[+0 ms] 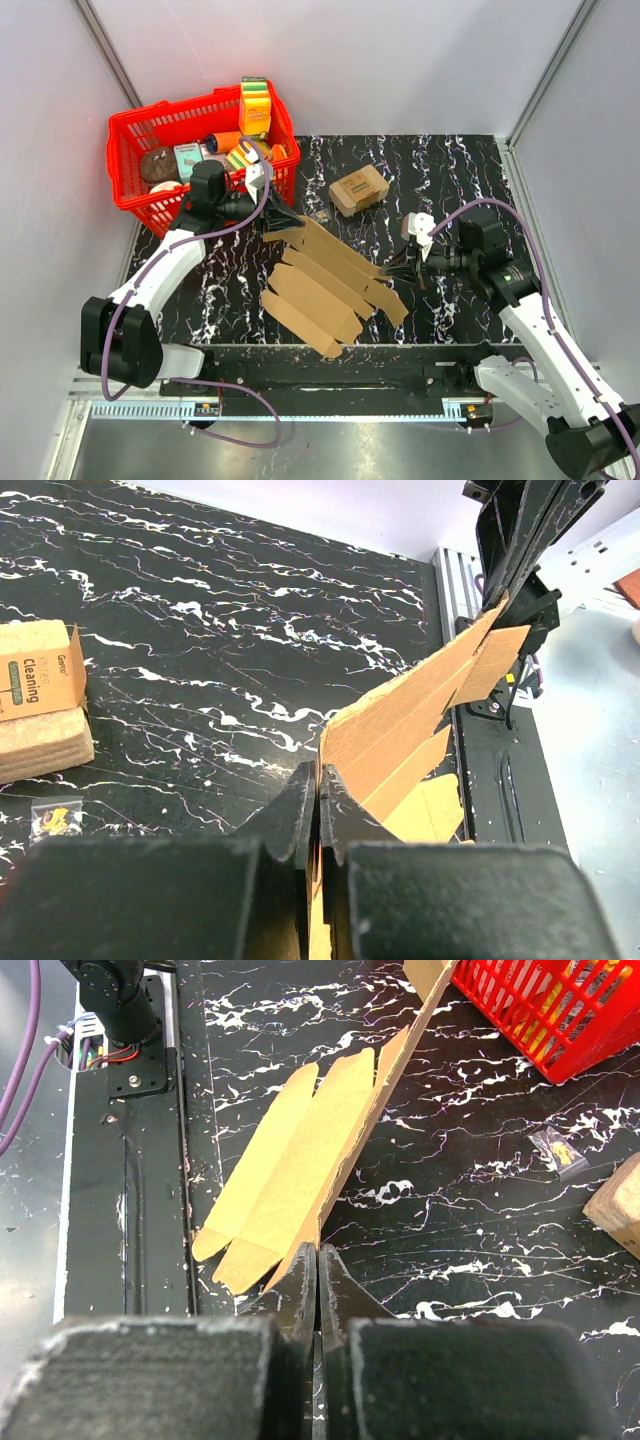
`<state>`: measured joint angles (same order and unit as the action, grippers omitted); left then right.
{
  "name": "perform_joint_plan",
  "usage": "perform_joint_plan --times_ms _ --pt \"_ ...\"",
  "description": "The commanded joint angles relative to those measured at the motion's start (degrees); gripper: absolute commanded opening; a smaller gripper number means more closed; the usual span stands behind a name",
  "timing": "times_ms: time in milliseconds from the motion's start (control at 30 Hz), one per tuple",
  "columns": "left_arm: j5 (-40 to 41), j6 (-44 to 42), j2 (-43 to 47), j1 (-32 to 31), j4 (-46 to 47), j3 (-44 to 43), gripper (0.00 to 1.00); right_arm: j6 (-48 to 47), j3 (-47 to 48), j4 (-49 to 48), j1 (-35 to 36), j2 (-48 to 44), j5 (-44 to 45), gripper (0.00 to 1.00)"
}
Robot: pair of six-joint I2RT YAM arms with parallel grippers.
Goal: Fold the paper box
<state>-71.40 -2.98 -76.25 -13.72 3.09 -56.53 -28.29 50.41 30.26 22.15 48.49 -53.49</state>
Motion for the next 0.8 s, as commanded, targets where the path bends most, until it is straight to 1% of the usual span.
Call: perform_joint_plan --times_ms 0,100,133,167,200,233,267,367,400,433,467,500,533,567,600,633,700,767 --pt "-1.47 -0.18 0.05 0.18 2.09 -2.18 0.0 0.08 0.04 -2.04 0.44 -0.68 -0.65 0.0" --pt "-0.59 -0.01 0.22 0.09 2.09 -2.09 0.0 1.48 -0.75 -3.97 0.44 -0.94 -0.12 0.0" --pt "-0.33 0.0 0.22 0.09 2.18 -2.0 0.0 2.18 -1.1 -4.76 0.35 -1.2 0.06 0.05" --pt "0.11 0.0 0.48 -0.08 2.09 -1.92 0.0 2.97 -1.54 -5.99 0.35 -1.47 0.14 0.17" --pt "0.46 0.0 0.57 -0.08 2.09 -1.91 0.0 4.46 -2.07 -7.57 0.44 -1.99 -0.03 0.44" --pt "0.64 -0.18 0.66 -0.17 2.09 -1.83 0.0 5.87 -2.6 -9.33 0.44 -2.6 -0.47 0.93" --pt "1.08 -0.44 0.66 -0.08 1.74 -1.83 0.0 7.36 -3.47 -11.43 0.44 -4.0 -0.56 0.99" --pt "1.17 -0.62 0.66 -0.17 1.48 -2.0 0.0 15.52 -6.46 -19.86 0.35 -7.35 1.45 0.99" --pt "1.17 -0.62 0.49 -0.17 1.48 -2.0 0.0 19.73 -7.42 -22.85 0.44 -8.31 4.16 1.0" --pt "1.17 -0.62 0.57 -0.26 1.39 -2.0 0.0 24.81 -8.48 -27.14 0.44 -8.85 8.89 1.0" --pt "1.17 -0.53 0.4 -0.26 1.39 -2.0 0.0 32.0 -9.1 -31.88 0.26 -9.37 14.76 0.99" --pt "1.17 -0.53 0.4 -0.17 1.39 -2.0 0.0 38.16 -8.76 -33.06 0.43 -9.55 21.87 1.0" --pt "1.17 -0.45 0.31 -0.35 1.39 -2.09 0.0 40.49 -7.19 -32.12 0.35 -8.94 25.51 0.99" --pt "1.08 -0.44 0.22 -0.26 1.39 -2.09 0.0 41.03 -4.91 -30.63 0.35 -7.55 26.68 1.0" --pt "1.17 -0.44 0.22 -0.43 1.39 -2.09 0.0 40.43 -1.67 -25.57 0.44 -5.71 26.69 1.0" --pt "1.08 -0.36 0.22 -0.52 1.39 -2.09 0.0 39.55 1.41 -22.73 0.44 -3.08 26.95 1.0" --pt "1.0 -0.27 0.05 -0.61 1.39 -2.18 0.0 39.11 9.92 -13.79 0.35 2.72 29.4 0.99" --pt "1.0 -0.27 -0.04 -0.7 1.39 -2.18 0.0 36.22 18.45 -4.56 0.35 10.79 28.89 0.99"
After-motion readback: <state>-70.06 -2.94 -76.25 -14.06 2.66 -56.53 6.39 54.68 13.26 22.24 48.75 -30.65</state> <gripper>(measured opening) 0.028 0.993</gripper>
